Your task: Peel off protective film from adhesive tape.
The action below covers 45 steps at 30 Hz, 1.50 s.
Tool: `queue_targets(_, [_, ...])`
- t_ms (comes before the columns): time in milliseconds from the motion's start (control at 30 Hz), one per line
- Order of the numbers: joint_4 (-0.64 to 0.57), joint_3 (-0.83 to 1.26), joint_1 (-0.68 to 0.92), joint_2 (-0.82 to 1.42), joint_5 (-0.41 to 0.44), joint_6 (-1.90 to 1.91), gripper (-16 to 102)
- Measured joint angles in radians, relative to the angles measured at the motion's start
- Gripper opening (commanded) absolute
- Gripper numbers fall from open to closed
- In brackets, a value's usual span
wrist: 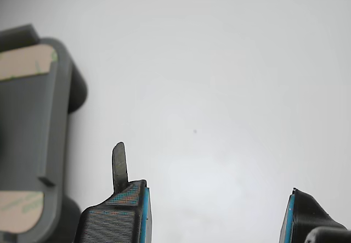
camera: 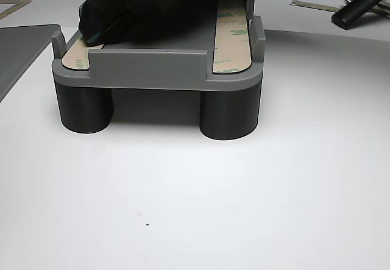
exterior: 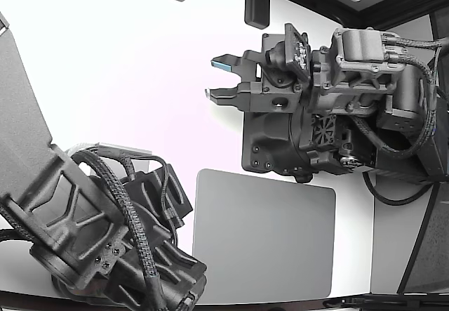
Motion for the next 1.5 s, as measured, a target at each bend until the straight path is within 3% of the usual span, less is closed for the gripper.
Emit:
queue_targets(200, [0.106, 0.032, 0.109, 0.000, 0.054, -0.127, -11])
queue_targets(433, [0.129, 0.032, 0.153, 0.000, 0.078, -0.658, -11])
queue_targets(633, [0.052, 0.032, 0.287, -0.058, 0.212, -1.262, -11])
queue_targets(833, [-0.060, 0.025, 0.387, -0.186, 0.318, -1.582, -11])
queue_targets(1200, [-0.166, -0.095, 0.598, -0.479, 0.529, -1.500, -11])
queue_targets(1500, [-0.232, -0.083, 0.646, -0.546, 0.571, -1.359, -11])
